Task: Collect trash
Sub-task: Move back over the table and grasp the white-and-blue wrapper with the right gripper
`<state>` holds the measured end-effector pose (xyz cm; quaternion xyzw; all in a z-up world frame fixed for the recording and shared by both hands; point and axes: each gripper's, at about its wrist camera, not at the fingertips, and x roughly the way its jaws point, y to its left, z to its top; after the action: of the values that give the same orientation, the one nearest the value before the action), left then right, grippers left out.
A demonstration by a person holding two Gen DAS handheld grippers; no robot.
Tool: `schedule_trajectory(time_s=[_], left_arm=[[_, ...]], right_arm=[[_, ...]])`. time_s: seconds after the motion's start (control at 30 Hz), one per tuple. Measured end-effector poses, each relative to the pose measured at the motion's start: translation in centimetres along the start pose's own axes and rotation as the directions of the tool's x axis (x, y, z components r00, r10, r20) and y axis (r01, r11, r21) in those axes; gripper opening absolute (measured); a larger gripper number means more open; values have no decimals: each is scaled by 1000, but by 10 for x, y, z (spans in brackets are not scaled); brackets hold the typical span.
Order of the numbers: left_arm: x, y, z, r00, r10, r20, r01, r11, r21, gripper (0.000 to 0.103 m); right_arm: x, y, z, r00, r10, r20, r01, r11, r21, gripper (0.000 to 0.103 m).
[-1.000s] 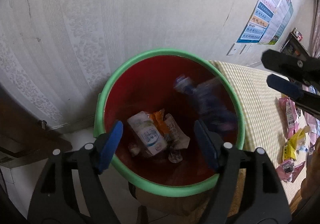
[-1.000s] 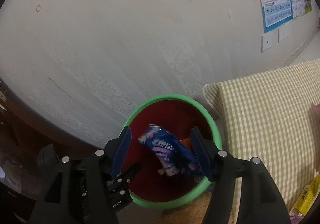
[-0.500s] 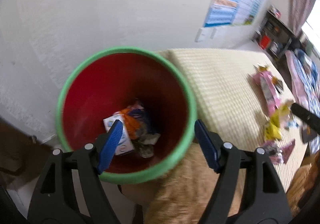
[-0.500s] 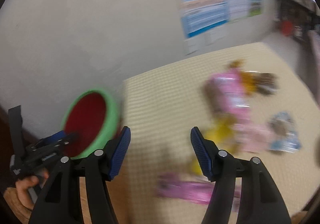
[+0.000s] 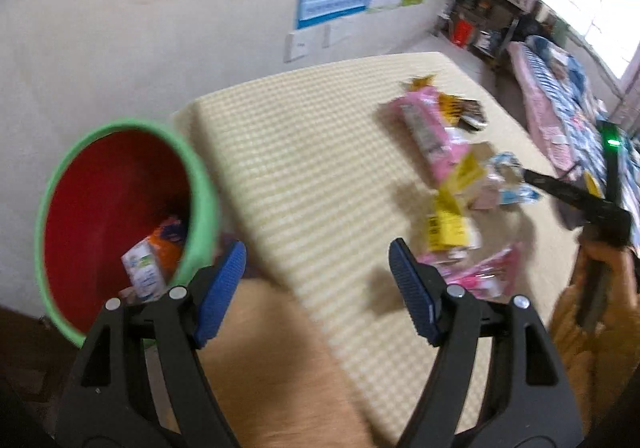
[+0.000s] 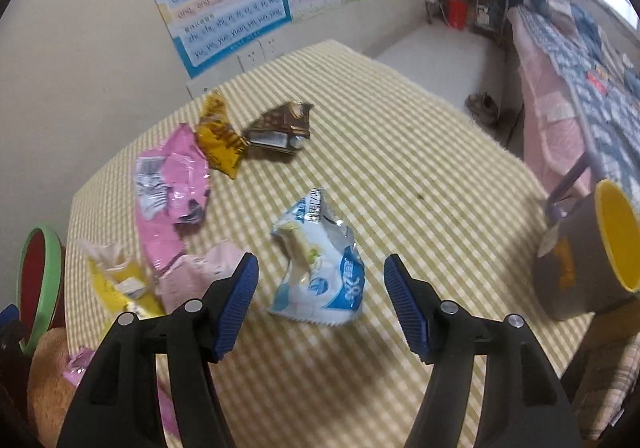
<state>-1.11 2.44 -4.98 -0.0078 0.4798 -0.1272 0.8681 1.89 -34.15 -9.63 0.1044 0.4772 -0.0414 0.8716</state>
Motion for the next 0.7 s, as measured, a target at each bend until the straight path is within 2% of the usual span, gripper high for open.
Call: schedule_trajectory(time_s=[0.07,0.1,0.13,0.17,0.27,0.37,0.53,0.67,0.7], left_arm=[[3,-17,3,1000,-29,-6,30,999,28,71],[9,-29,6,998,-54,-19,55,997,45,71],[13,-36,8,997,-67,-32,68,996,50,71],[18,-46,11,995,-89,-49,92,994,54,71],[29,-69,15,990,-125,-69,130,989,75,71],[46,-85,20,990,-110,-87,118,988,100,71],[79,-91,26,982,-102,-157,114,991,64,67],[98,-97,25,974,-101,-204,116,991,62,57],[104,-100,23,968,-103,-228,122,990,71,47]], right_arm=[[10,0,2,999,38,-10,-37,999,7,63],[15,1,1,998,52,-22,-52,999,-2,59],[17,4,-1,998,60,-35,-60,998,-8,49],[20,4,-4,996,79,-50,-80,997,-8,28],[18,0,-7,994,103,-43,-103,995,3,23],[5,-5,-10,993,118,4,-118,993,26,23],[-8,-5,-17,991,128,36,-129,991,21,23],[-15,-6,-18,988,145,61,-147,989,29,23],[-15,-6,-18,987,149,60,-151,988,31,24]])
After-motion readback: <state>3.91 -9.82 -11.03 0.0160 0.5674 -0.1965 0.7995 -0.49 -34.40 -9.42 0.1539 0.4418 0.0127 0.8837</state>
